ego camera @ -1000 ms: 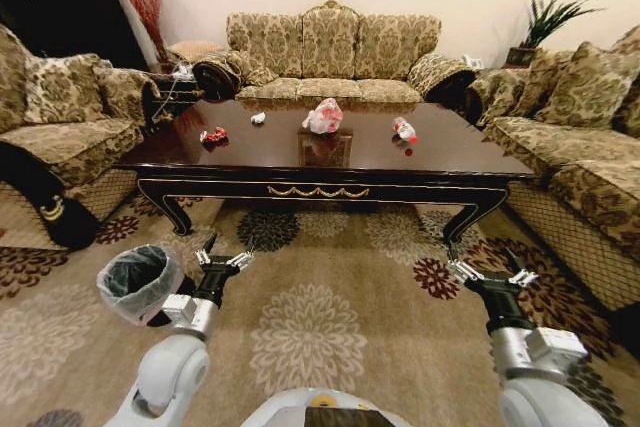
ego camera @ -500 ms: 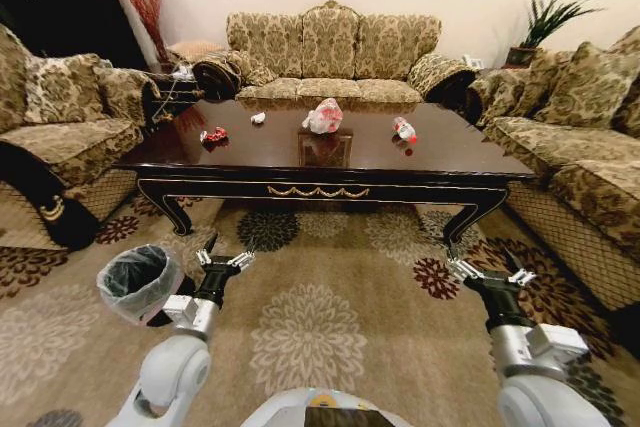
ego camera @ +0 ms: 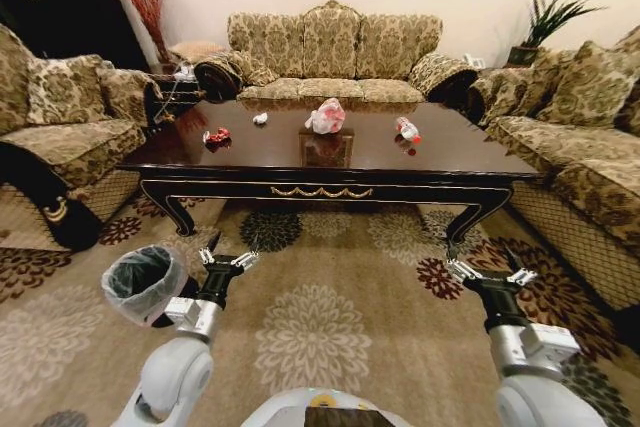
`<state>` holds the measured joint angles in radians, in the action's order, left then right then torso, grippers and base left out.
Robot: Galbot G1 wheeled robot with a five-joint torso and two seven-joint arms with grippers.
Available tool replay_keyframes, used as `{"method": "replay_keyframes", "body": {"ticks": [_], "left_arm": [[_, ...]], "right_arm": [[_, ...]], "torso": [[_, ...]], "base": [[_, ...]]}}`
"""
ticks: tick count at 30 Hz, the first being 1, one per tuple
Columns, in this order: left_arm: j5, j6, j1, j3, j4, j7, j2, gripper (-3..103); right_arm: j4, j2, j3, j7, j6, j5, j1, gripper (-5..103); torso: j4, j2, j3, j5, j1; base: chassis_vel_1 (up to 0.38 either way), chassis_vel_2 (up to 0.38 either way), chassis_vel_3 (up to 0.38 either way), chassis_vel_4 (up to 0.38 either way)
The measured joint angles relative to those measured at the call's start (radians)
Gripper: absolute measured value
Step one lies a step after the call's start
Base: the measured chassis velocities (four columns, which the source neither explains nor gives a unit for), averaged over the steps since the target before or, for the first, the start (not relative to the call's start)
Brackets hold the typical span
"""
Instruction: Move to the front of the table and place the trash on the table into the trash bin.
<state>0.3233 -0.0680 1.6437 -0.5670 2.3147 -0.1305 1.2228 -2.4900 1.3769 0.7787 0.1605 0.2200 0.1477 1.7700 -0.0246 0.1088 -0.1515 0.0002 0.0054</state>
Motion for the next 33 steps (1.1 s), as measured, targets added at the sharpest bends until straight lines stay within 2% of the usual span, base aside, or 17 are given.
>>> {"method": "replay_keyframes", "body": {"ticks": [16,19,21,24,25,26,28,31,33], "left_arm": [[-0.028,0.008,0.030,-0.003,-0.002,-0.002,0.010,100],[-0.029,0.008,0.028,0.001,-0.008,-0.001,0.012,100],[-0.029,0.008,0.021,0.003,-0.020,-0.001,0.011,100],[-0.029,0.008,0.018,0.004,-0.028,-0.001,0.008,100],[-0.026,0.008,0.013,0.005,-0.041,-0.001,0.002,100],[-0.024,0.008,0.010,0.006,-0.047,-0.001,-0.003,100],[-0.018,0.034,-0.015,0.011,-0.099,-0.002,-0.033,100],[-0.003,0.049,-0.037,0.017,-0.140,0.000,-0.057,100],[0.015,0.051,-0.048,0.019,-0.155,0.001,-0.069,100]], "right_arm": [[0.027,-0.002,0.000,-0.006,-0.024,0.016,-0.011,100],[0.031,-0.008,-0.002,-0.006,-0.021,0.016,-0.017,100],[0.037,-0.009,0.000,-0.006,-0.020,0.016,-0.019,100],[0.039,-0.008,0.002,-0.006,-0.022,0.016,-0.018,100],[0.041,-0.005,0.003,-0.006,-0.028,0.019,-0.018,100],[0.045,-0.003,0.004,-0.011,-0.041,0.028,-0.017,100],[0.065,-0.003,0.000,-0.016,-0.135,0.065,-0.027,100],[0.078,-0.008,-0.001,-0.007,-0.171,0.077,-0.039,100],[0.081,-0.010,0.001,-0.004,-0.174,0.087,-0.042,100]], "torso": [[-0.0002,0.000,0.000,0.0003,0.000],[-0.0003,0.000,0.000,-0.0013,0.000],[-0.0002,0.000,0.000,0.0004,0.000],[-0.0002,0.000,0.000,-0.0001,0.000],[-0.0001,0.000,0.000,-0.0014,0.000],[-0.0001,0.000,0.000,-0.0009,0.000],[-0.0001,0.000,0.000,0.0000,0.000],[-0.0002,0.000,0.000,-0.0014,0.000],[-0.0001,0.000,0.000,-0.0009,0.000]], "base": [[0.294,0.297,-0.283,-0.289],[0.362,0.380,-0.365,-0.352],[0.367,0.398,-0.371,-0.420],[0.369,0.364,-0.379,-0.383],[0.366,0.342,-0.380,-0.343],[0.366,0.346,-0.352,-0.343],[0.337,0.331,-0.349,-0.313],[0.274,0.273,-0.290,-0.272],[0.221,0.217,-0.227,-0.197]]}}
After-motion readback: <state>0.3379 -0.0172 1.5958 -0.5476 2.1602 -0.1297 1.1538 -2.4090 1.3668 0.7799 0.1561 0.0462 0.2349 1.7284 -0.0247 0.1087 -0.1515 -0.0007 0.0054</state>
